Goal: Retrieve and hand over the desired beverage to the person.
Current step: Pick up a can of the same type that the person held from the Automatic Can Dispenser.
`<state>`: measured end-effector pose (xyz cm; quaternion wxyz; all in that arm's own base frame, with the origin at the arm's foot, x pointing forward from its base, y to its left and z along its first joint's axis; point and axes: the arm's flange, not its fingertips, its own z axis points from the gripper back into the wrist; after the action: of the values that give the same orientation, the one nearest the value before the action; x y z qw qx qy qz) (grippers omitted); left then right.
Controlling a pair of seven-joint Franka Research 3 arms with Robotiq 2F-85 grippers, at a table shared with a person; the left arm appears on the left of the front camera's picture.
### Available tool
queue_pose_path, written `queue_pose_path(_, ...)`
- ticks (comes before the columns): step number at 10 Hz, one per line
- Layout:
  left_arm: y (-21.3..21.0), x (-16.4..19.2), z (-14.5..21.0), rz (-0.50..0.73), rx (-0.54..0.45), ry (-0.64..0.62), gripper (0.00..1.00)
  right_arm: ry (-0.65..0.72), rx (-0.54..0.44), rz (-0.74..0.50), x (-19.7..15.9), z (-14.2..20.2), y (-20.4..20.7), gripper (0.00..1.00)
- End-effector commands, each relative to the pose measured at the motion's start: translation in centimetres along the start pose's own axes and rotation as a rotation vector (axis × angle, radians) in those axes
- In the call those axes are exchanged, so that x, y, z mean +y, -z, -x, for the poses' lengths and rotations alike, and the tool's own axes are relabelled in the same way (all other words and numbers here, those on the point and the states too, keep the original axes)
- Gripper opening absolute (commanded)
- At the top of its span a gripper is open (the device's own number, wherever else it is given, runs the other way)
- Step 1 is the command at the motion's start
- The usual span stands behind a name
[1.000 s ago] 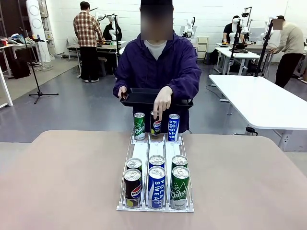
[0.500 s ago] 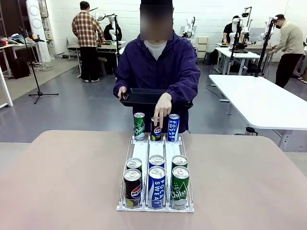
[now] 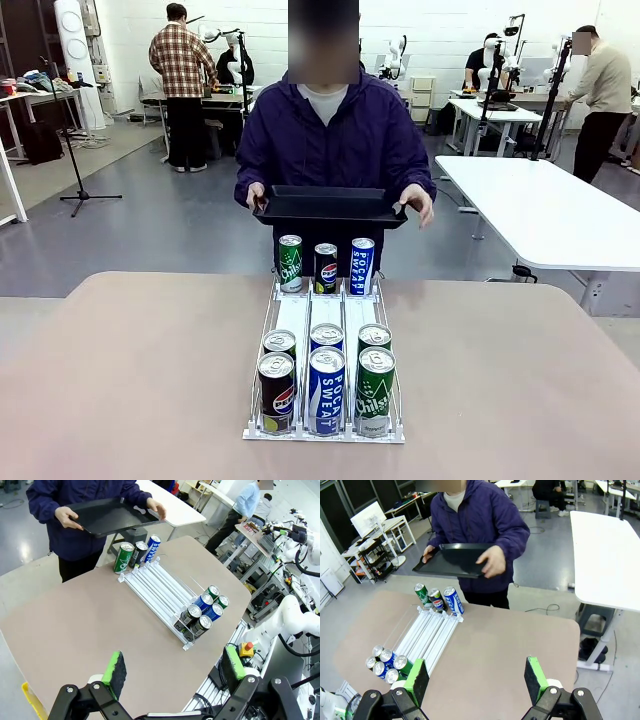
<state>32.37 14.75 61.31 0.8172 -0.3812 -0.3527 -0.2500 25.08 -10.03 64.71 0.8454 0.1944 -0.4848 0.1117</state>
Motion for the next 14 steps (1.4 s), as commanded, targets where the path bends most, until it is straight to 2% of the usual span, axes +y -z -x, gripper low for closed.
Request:
queue_pose_path(1,-0.1,0.2,-0.1,0.01,-0.018,0.021,1.0,-0.001,-0.001,-0.008,0.0,0.0,0.1,1.0)
queue_pose_path(3,0.0,0.0,0.0,0.0,0.0,0.0,1.0,-0.001,-0.001,-0.008,0.0,0.0,0.1,1.0)
queue_pose_path(4,1.3,-2.6,-0.1,-0.041,0.1,0.085,1.0,-0.001,-0.001,-0.008,0.0,0.0,0.1,1.0)
queue_pose_path(6,6.2,-11.1,-0.2,-0.182,0.37,0.331,1.0,-0.001,-0.001,-0.008,0.0,0.0,0.1,1.0)
queue_pose_path(7,8.8,-14.5,-0.1,-0.23,0.516,0.318,1.0,-0.001,-0.001,-0.008,0.0,0.0,0.1,1.0)
queue_pose_path(8,12.0,-18.3,0.3,-0.33,0.547,0.242,1.0,-0.001,-0.001,-0.008,0.0,0.0,0.1,1.0)
queue_pose_path(10,18.0,-24.3,4.3,-0.619,0.529,0.101,1.0,-0.001,-0.001,-0.008,0.0,0.0,0.1,1.0)
queue_pose_path(12,22.4,-26.5,6.1,-0.681,0.521,-0.025,1.0,-0.001,-0.001,-0.008,0.0,0.0,0.1,1.0)
queue_pose_path(13,24.5,-26.9,6.8,-0.685,0.549,-0.093,1.0,-0.001,-0.001,-0.008,0.0,0.0,0.1,1.0)
queue_pose_path(14,26.9,-27.1,7.9,-0.682,0.602,-0.089,1.0,-0.001,-0.001,-0.008,0.0,0.0,0.1,1.0)
